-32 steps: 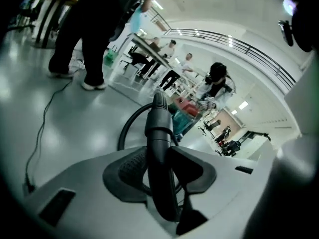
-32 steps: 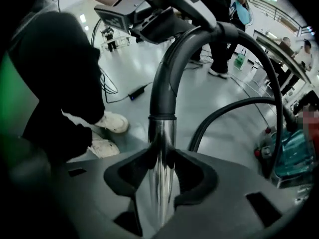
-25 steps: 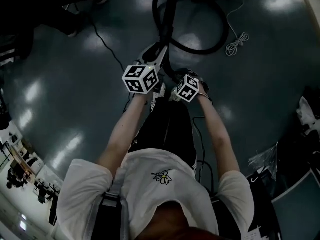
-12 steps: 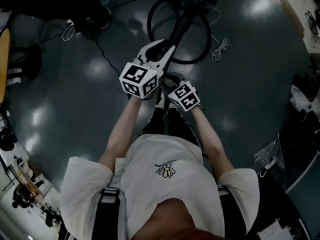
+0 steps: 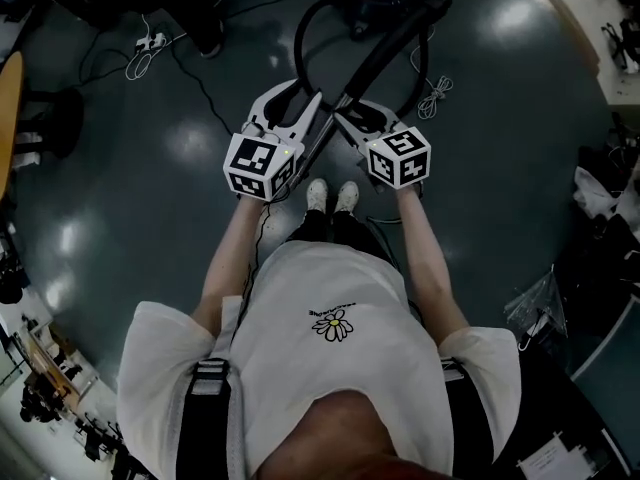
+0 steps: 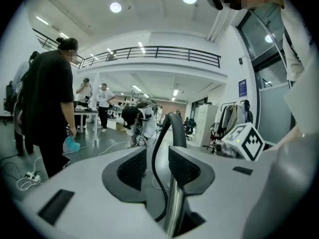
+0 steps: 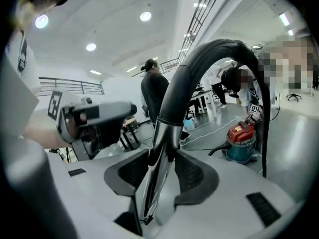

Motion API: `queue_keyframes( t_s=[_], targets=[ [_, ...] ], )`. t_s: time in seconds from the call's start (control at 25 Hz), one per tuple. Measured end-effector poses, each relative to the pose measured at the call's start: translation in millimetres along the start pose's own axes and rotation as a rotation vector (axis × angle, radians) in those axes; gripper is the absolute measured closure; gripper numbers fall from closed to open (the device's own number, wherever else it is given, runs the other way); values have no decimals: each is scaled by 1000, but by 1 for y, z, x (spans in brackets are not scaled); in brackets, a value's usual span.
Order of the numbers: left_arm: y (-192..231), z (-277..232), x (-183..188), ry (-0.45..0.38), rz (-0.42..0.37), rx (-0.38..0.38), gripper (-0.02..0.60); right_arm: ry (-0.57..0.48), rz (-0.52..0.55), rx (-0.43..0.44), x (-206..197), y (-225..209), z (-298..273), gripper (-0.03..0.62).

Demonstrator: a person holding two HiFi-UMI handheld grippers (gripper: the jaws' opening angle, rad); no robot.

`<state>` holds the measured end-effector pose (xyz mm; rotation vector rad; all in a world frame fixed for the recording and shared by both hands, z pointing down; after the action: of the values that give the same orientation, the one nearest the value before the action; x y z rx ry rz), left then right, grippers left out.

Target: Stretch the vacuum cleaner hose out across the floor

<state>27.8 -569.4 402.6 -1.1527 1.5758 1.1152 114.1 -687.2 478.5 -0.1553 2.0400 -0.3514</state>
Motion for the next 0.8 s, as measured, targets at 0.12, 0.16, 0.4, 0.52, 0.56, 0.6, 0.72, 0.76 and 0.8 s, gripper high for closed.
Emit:
queue_keyframes(
  t_s=[0.12, 0.16, 0.4, 0.52, 0.56, 0.6, 0.72, 0.76, 0.8],
  targets=[
    [-9, 8, -13, 30, 3, -17, 459, -46, 3, -41, 16, -8, 13, 419],
    [-12, 9, -15, 30, 5, -29, 459, -65, 0, -53, 22, -11, 17, 419],
    [-33, -7, -17, 63, -44, -160, 243, -202, -91, -116, 62, -24, 42, 419],
    [-37, -14, -17, 101, -119, -167, 233, -294, -154, -124, 83, -23, 58, 419],
    [-37, -16, -17, 103, -122, -158, 233, -326, -173, -121, 91, -21, 64, 419],
    [-35, -19, -16, 100, -115, -146, 233, -356, -191, -117, 99, -20, 70, 419],
    [-28, -26, -10, 79, -105, -107, 233, -429, -226, -107, 120, -14, 86, 418],
    [-26, -29, -7, 73, -123, -94, 234, -448, -234, -106, 125, -12, 91, 419],
    [-24, -31, -4, 65, -148, -84, 235, -465, -241, -105, 129, -10, 94, 419]
  ],
)
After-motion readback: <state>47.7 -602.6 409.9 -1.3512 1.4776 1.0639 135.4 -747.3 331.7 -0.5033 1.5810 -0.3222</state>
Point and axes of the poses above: the fingertips, and each gripper's own axes: z backward along the fingers, y to its left, x out of its top, the point moved 7 cm from there along z, backward along the fingers, and after that the axes turned 6 degrees about -x, right-handed, at the moved point
